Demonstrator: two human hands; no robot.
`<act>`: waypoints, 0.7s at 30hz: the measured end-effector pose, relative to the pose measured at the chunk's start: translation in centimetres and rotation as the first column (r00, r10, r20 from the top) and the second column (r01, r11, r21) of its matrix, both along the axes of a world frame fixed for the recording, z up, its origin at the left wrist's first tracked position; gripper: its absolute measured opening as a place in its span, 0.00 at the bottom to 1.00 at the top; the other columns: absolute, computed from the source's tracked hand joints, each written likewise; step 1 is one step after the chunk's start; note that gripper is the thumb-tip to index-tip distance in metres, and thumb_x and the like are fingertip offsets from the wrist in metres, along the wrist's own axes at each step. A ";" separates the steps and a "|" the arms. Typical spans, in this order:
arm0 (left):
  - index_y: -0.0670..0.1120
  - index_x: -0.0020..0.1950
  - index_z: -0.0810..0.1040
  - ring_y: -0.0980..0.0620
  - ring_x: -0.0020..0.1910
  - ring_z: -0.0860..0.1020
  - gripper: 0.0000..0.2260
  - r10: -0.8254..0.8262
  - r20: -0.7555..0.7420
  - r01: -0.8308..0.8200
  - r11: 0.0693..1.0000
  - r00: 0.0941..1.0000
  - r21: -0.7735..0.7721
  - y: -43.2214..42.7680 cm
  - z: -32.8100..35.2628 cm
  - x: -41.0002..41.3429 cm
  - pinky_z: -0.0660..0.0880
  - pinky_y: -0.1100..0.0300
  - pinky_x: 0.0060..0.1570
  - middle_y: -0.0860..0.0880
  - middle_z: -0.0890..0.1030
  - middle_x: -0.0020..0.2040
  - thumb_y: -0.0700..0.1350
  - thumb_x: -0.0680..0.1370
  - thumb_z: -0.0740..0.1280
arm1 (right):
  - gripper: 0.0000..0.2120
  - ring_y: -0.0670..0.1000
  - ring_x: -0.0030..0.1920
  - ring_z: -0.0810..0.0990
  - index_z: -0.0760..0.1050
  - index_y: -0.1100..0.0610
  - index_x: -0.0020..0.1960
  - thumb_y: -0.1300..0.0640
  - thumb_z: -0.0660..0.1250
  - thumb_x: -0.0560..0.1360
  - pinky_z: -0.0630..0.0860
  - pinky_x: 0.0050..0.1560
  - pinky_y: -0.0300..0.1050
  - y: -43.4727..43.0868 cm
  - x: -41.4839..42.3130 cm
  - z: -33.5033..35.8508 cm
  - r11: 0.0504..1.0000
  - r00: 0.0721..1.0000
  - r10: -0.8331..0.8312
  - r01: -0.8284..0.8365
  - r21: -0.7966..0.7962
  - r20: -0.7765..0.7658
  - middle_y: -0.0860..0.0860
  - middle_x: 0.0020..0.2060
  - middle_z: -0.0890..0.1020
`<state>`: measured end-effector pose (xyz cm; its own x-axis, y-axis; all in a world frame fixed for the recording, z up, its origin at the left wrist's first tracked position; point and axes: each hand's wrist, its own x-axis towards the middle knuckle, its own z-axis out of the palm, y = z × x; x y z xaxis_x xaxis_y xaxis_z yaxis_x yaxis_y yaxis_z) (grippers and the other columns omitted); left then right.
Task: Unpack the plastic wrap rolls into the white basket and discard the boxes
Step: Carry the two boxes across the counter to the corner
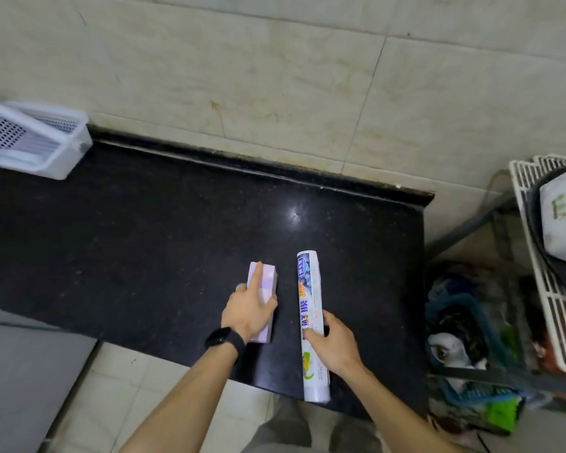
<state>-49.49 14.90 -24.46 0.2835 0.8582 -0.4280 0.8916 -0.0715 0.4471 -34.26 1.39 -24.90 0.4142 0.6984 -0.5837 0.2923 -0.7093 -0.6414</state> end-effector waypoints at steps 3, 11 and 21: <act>0.63 0.78 0.42 0.39 0.59 0.76 0.36 -0.006 0.004 0.006 1.000 1.000 -0.008 0.4 -0.9 0.1 0.75 0.49 0.53 0.42 0.73 0.64 0.63 0.77 0.60 | 0.23 0.49 0.55 0.81 0.75 0.50 0.67 0.50 0.71 0.73 0.79 0.57 0.47 1.6 -0.6 -0.6 1.000 1.000 -0.003 0.004 0.013 -0.010 0.49 0.56 0.79; 0.61 0.79 0.41 0.44 0.64 0.68 0.32 -0.067 -0.083 0.073 0.995 0.994 0.062 -0.6 -2.4 0.3 0.75 0.46 0.52 0.47 0.64 0.70 0.66 0.79 0.53 | 0.23 0.49 0.55 0.79 0.74 0.49 0.69 0.50 0.70 0.74 0.76 0.55 0.42 4.4 -1.7 -2.0 0.998 0.999 -0.036 0.037 0.047 -0.012 0.49 0.55 0.73; 0.56 0.80 0.39 0.43 0.62 0.71 0.33 -0.121 -0.239 0.153 0.981 0.963 0.121 -0.8 -3.0 0.8 0.76 0.49 0.51 0.43 0.63 0.70 0.64 0.80 0.51 | 0.21 0.51 0.57 0.79 0.78 0.45 0.65 0.42 0.68 0.73 0.78 0.58 0.48 3.4 -1.2 -2.8 0.999 0.998 -0.016 0.014 0.043 0.057 0.49 0.55 0.77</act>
